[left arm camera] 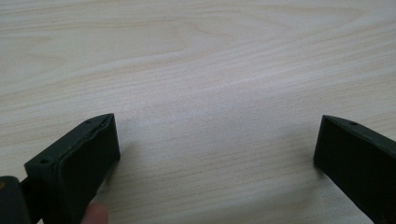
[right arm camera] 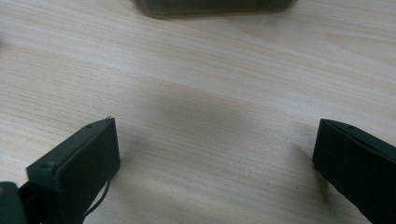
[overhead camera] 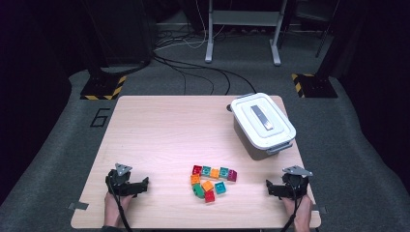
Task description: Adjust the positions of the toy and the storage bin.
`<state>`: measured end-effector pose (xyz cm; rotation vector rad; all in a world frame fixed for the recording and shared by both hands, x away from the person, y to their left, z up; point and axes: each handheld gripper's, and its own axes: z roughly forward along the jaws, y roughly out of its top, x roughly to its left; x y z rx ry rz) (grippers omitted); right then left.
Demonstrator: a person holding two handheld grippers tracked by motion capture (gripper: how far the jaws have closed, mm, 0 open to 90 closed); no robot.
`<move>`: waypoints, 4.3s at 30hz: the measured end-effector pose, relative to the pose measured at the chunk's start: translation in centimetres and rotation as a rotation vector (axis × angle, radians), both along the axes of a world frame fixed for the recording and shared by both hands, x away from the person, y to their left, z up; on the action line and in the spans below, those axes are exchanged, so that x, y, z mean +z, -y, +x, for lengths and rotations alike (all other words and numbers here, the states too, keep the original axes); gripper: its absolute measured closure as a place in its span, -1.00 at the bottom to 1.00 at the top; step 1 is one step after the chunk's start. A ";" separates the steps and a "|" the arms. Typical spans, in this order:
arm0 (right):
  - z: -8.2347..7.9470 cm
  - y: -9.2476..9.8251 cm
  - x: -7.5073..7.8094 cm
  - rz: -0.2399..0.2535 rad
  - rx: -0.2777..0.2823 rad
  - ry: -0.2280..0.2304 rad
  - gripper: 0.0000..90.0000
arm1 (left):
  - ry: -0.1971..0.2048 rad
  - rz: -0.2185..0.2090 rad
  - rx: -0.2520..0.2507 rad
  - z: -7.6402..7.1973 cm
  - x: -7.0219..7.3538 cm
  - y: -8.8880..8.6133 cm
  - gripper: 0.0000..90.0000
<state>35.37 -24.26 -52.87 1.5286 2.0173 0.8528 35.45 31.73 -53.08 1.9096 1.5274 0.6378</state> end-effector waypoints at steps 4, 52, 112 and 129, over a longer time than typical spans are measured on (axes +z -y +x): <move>0.0 0.0 0.0 -0.001 0.001 -0.001 -1.00 | 0.002 0.001 0.000 0.0 0.0 0.0 -1.00; -0.8 -9.0 1.8 0.058 0.347 -0.013 -0.94 | 0.000 0.000 0.000 0.0 0.0 0.0 -1.00; -0.5 -16.4 2.7 0.037 0.614 0.002 -0.88 | 0.001 -0.006 0.000 0.0 0.0 0.1 -1.00; -1.7 -19.3 1.1 0.002 0.691 -0.046 -0.87 | 0.000 -0.005 -0.001 0.0 0.0 0.1 -1.00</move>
